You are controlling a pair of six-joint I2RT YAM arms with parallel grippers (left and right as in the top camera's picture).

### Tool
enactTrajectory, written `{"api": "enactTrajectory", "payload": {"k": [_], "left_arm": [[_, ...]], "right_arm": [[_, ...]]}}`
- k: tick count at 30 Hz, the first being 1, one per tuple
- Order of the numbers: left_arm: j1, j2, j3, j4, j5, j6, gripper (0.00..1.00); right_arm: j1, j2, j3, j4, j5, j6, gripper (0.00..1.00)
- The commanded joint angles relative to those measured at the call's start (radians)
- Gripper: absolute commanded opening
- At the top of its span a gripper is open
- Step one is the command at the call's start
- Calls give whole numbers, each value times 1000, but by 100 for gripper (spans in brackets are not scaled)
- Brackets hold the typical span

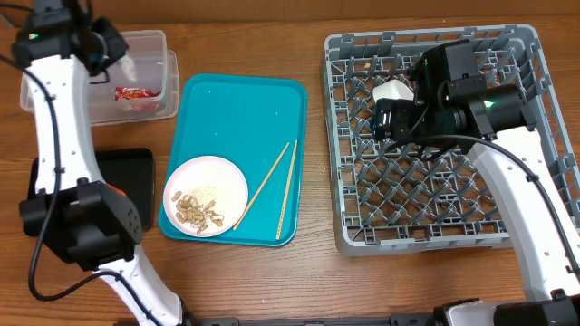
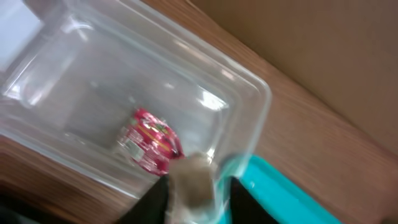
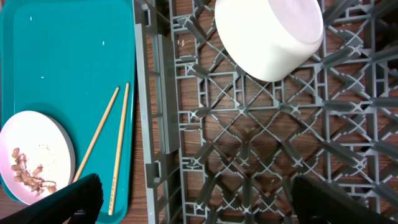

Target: Sort waste into correct bins and load items into the dishwasher

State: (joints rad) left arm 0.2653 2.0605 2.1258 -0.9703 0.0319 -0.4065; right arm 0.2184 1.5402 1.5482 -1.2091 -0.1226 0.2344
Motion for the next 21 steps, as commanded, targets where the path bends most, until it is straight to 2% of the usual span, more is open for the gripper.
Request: {"api": "enactTrajectory", "payload": {"k": [1,7,13,17,21], "left_arm": [[18,26,-2,6,-17,18,48],[26,17,-1,-45,8,48,50],[-27,13,-2,-277,204,123,46],[-137,13,-3,-386,165,214,47],[-234,13,-3,-471,67,195,47]], "right_arm": [[5,-12,5,2,10,-3,100],[5,-12,5,2,9,-2,100],[5,-12,5,9,9,1,100],[5,-12,5,10,9,1,100],[6,-12,5,-5,-8,5,100]]}}
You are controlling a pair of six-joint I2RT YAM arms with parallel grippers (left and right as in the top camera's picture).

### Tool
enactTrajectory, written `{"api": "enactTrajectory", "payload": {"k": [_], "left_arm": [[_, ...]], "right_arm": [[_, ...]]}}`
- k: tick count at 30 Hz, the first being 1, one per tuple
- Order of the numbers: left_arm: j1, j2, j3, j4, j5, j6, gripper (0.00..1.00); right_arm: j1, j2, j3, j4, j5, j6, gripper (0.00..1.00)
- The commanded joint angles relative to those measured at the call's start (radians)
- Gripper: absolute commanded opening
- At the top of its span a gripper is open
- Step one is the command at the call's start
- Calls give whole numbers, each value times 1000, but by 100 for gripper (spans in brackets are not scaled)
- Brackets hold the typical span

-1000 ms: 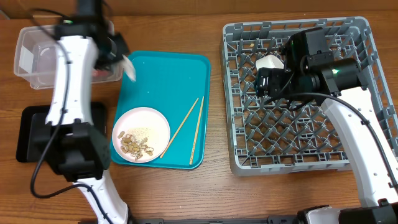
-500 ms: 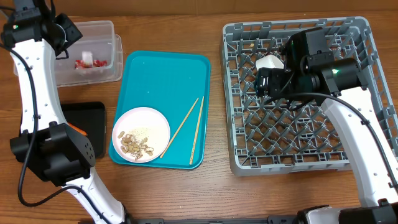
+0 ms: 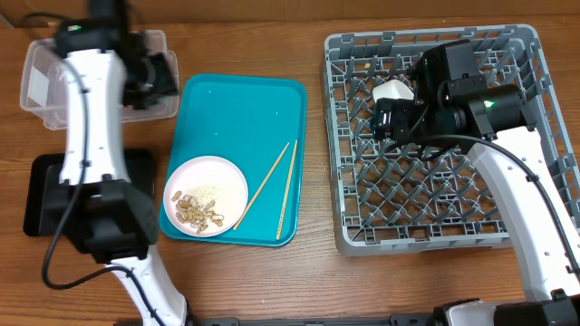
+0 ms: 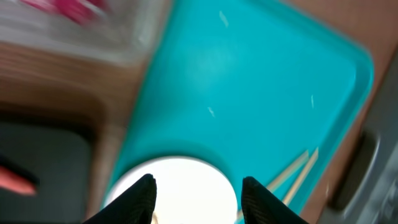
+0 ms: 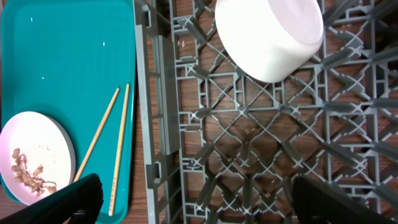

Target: Sort waste into correct bins and load items into the dishwasher

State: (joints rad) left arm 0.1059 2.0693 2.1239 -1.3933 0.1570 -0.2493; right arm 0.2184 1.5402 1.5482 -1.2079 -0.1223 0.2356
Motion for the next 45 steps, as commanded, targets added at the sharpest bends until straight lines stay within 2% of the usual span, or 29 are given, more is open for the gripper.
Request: {"api": "enactTrajectory", "payload": {"k": [1,5,9,14,19,26,30,34,45], "left_arm": [[-88,5,-1,-63,-61,31,47],[-119,5,-1,-110,-84,10,48],[-109,5,-1,-175,-129,-10,49],[-68,5,-1,-219,-161,-10,55],[-47,5,-1,-218,-161,-10,59],[-39,5,-1,-211,-161,-9,59],[-39,5,-1,-202,-160,-10,60],[-39,5,-1,-199,-160,-10,60],[-39,5,-1,-198,-160,-10,61]], "right_arm": [[9,-12,5,-6,-29,4,100],[43,-12,5,-1,-55,12,100],[138,-5,5,19,-55,50,100],[302,61,5,104,-52,144,100],[402,178,5,157,-47,261,97],[484,357,5,209,-44,375,84],[510,425,5,253,-43,403,67],[528,475,5,257,-1,451,55],[555,583,5,266,14,485,54]]}}
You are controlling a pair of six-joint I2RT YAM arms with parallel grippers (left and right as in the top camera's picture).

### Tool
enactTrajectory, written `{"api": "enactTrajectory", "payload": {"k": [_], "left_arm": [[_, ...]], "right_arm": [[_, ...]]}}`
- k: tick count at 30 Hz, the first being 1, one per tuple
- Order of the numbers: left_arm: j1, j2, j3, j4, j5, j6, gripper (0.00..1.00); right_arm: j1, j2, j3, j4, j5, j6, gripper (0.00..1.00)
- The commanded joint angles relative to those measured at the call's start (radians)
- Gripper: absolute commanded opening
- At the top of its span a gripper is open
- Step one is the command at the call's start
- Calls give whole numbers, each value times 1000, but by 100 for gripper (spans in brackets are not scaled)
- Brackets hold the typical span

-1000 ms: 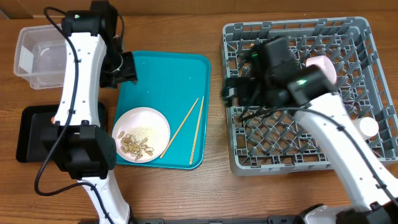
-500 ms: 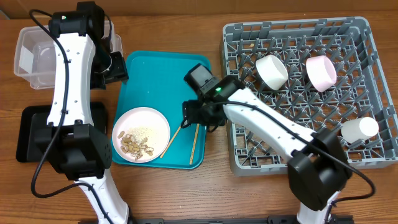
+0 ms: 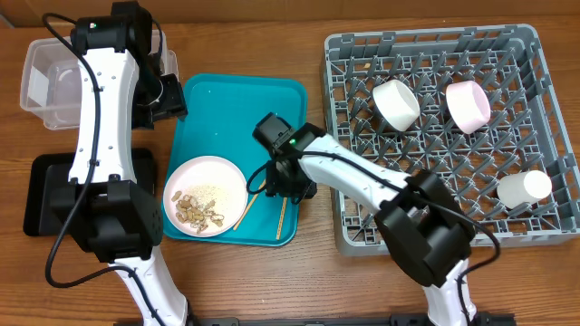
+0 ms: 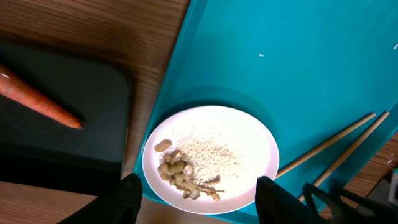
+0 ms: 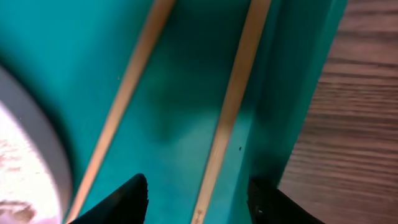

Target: Sort waste into correct bins and load items into the dishwasher

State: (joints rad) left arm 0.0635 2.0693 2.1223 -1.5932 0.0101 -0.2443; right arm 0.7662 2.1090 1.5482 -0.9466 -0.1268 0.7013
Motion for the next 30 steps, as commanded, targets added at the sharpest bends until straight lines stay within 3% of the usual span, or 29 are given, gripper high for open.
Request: {"api": "enactTrajectory", "payload": {"k": [1,11,23,27,30], "left_arm": [[3,5,1,2,-13,-14,61],[3,5,1,2,-13,-14,61],[3,5,1,4,-13,-14,61],[3,5,1,5,-13,-15,61],[3,5,1,5,-13,-15,62]], "right_arm": [[7,15,5,3,32,32,52],[7,55,5,5,63,37,18],[-35,53,28,15,89,23,4],[-46,35,109,-72,88,-11,4],[-48,9,212,-169,88,-112,4]]}}
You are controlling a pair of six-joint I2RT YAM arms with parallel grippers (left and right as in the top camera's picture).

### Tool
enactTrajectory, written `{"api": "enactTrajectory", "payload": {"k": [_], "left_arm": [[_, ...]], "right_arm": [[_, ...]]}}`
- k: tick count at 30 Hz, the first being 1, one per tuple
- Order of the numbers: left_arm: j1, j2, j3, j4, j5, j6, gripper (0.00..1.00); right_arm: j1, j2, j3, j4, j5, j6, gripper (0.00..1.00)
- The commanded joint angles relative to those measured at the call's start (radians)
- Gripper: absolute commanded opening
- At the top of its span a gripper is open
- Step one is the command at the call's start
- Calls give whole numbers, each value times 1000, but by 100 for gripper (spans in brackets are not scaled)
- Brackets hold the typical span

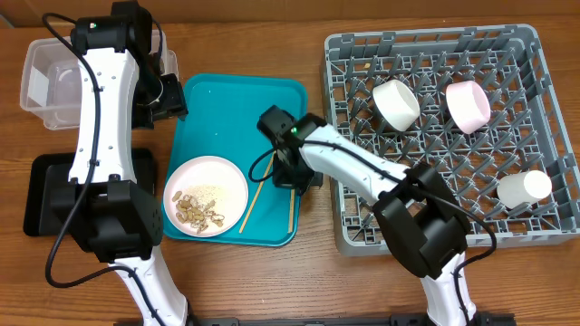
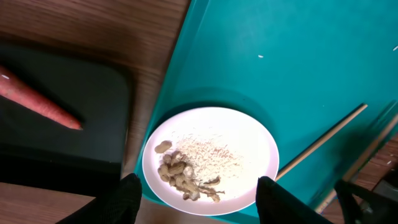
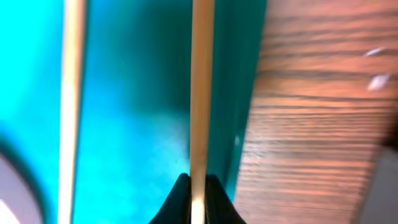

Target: Sort waste into correct bins and load items into the dishwasher

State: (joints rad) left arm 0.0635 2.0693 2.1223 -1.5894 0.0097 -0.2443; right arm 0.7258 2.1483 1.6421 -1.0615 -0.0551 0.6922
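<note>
A teal tray (image 1: pixel 227 109) holds a white plate (image 1: pixel 206 196) of rice and peanuts (image 2: pixel 186 171) and two wooden chopsticks. My right gripper (image 3: pixel 198 186) is low over the tray's right edge and shut on the right chopstick (image 3: pixel 200 93). The other chopstick (image 3: pixel 71 93) lies free to its left, beside the plate. My left gripper (image 2: pixel 199 205) hovers open by the tray's upper left edge (image 1: pixel 168 95), nothing between its fingers, with the plate below it in the left wrist view.
A grey dish rack (image 1: pixel 435 217) on the right holds a white bowl (image 1: pixel 396 104), a pink bowl (image 1: pixel 467 104) and a white cup (image 1: pixel 524 187). A clear container (image 1: pixel 45 77) stands at the back left. A black bin (image 1: pixel 41 199) holds a carrot (image 2: pixel 37 102).
My right gripper was open around the right chopstick and is now shut on it. Both chopsticks lie more upright on the tray. The left arm has not moved.
My left gripper was over the clear container with a pale scrap between its fingers, the right gripper open over the rack. Then the left gripper was open over the tray. Later the right gripper was open at the chopsticks, and now it grips one.
</note>
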Motion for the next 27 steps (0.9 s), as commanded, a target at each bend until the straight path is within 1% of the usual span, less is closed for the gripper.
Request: {"api": "enactTrajectory", "payload": {"k": [1,5,8,10,17,19,21,27], "left_arm": [[3,5,1,2,-13,-15,61],[3,5,1,3,-13,-15,62],[3,5,1,4,-13,-15,62],[3,5,1,4,-13,-15,62],[3,5,1,4,-13,-15,62],[3,5,1,4,-13,-15,62],[3,5,1,5,-13,-15,62],[3,5,1,5,-13,-15,62]], "right_arm": [[-7,-39,155,-90,16,-134,4],[-13,-78,319,-234,31,-224,4],[-38,-116,394,-309,162,-229,4],[-64,-138,402,-330,216,-229,4],[-216,-145,365,-389,215,-231,4],[-251,-143,341,-381,176,-284,4],[-275,-143,307,-373,138,-327,4],[-301,-143,170,-318,122,-368,4]]}}
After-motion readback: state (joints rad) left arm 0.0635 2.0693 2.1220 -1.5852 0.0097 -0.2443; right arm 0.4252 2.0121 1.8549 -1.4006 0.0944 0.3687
